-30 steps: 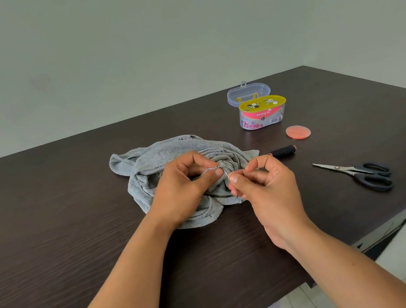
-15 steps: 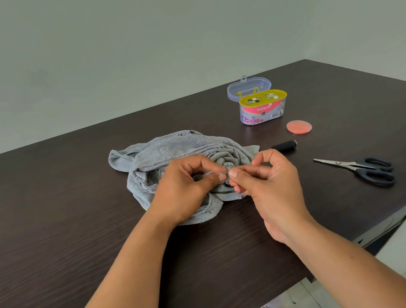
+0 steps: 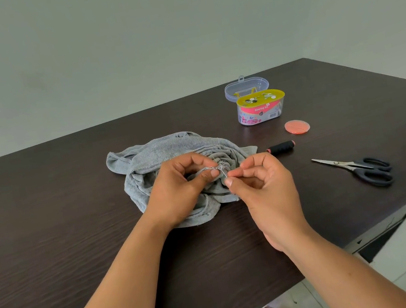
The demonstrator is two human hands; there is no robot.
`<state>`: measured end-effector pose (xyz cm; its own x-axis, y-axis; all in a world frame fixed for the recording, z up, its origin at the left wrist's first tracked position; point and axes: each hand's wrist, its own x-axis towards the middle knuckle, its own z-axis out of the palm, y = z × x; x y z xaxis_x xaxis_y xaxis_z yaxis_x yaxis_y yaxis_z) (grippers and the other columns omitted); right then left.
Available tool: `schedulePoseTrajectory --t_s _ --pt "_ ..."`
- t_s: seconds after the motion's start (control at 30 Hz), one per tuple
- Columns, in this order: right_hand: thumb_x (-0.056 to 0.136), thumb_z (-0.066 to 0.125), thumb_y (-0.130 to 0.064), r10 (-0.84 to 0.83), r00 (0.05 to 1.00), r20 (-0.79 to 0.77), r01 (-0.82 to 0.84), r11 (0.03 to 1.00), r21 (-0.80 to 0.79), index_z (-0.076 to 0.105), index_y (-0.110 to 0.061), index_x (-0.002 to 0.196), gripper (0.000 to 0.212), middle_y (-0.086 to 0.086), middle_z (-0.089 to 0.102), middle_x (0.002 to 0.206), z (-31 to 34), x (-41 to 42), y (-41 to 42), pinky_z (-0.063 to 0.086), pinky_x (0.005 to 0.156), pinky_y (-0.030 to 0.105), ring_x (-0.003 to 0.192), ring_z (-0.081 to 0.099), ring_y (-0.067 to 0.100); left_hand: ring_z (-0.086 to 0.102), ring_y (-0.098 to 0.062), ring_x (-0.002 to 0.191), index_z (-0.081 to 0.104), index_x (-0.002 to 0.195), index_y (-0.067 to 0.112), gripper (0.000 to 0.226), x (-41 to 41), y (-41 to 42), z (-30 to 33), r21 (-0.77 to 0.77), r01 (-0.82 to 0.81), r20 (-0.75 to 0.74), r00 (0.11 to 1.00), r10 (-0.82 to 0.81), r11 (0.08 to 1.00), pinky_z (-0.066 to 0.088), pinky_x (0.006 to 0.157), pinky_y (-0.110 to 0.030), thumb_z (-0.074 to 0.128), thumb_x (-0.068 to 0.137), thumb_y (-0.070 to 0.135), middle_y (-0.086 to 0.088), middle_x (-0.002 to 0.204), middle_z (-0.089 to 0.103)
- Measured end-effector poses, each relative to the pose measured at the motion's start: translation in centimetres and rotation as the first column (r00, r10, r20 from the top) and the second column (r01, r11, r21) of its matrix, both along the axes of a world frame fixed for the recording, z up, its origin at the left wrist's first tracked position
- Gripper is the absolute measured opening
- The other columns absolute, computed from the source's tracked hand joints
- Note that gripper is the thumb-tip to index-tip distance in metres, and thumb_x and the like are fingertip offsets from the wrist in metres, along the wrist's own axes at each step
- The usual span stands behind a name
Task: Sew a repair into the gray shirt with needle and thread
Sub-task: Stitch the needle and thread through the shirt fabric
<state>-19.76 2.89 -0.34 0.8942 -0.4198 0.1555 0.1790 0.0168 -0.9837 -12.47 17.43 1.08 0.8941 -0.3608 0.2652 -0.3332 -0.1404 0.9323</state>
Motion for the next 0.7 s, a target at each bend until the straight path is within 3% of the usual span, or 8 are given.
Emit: schedulePoseTrajectory --t_s 0.2,0.33,0.43,0.57,0.7 --pt "0.085 0.076 -0.017 -0.028 0.999 -0.022 0.023 0.979 -0.202 0.054 -0.027 0.09 0.025 -0.007 0.075 0.084 -0.5 0.0 0.2 0.052 0.074 0.022 0.077 0.069 0.005 0.07 -0.012 0.077 0.075 0.086 0.02 0.013 0.1 0.1 -0.1 -0.001 0.003 0.01 1.0 -0.003 1.0 0.057 0.076 -0.023 0.076 0.088 0.007 -0.004 0.084 0.078" --pt "0.088 0.073 -0.016 -0.046 0.999 -0.012 0.042 0.976 -0.216 0.048 -0.029 0.088 0.028 -0.004 0.076 0.085 -0.6 0.0 0.1 0.05 0.073 0.022 0.08 0.07 0.005 0.068 0.0 0.069 0.076 0.089 0.014 0.008 0.1 0.0 -0.2 0.019 0.032 0.002 0.999 -0.032 0.999 0.051 0.067 -0.013 0.076 0.087 0.005 -0.001 0.082 0.077" --pt "0.087 0.073 -0.013 -0.034 0.999 0.001 0.033 0.987 -0.159 0.048 -0.026 0.087 0.028 -0.001 0.076 0.085 -0.6 0.1 0.0 0.054 0.078 0.028 0.082 0.071 0.01 0.072 -0.006 0.082 0.078 0.089 0.016 0.009 0.4 0.1 -0.4 0.053 0.053 0.027 0.998 -0.055 0.997 0.053 0.078 -0.019 0.078 0.087 0.008 -0.001 0.088 0.078" --pt "0.088 0.072 -0.015 -0.11 0.994 0.011 0.11 0.979 -0.171 0.058 -0.024 0.089 0.017 -0.005 0.07 0.083 -0.4 0.1 0.0 0.05 0.07 0.022 0.075 0.063 0.002 0.068 -0.001 0.075 0.078 0.088 0.02 0.01 0.4 0.1 -0.6 0.053 0.025 0.023 0.999 -0.026 0.998 0.05 0.073 -0.016 0.078 0.087 0.009 0.002 0.085 0.078" --pt "0.095 0.062 -0.022 -0.127 0.992 -0.025 0.12 0.977 -0.176 0.068 -0.031 0.096 0.011 -0.01 0.067 0.095 0.5 0.9 -0.6 0.047 0.075 0.022 0.082 0.06 0.006 0.07 -0.002 0.078 0.078 0.088 0.021 0.012 0.5 0.0 -0.6 0.062 0.021 0.04 0.999 -0.023 0.998 0.052 0.076 -0.017 0.077 0.088 0.009 0.007 0.085 0.078"
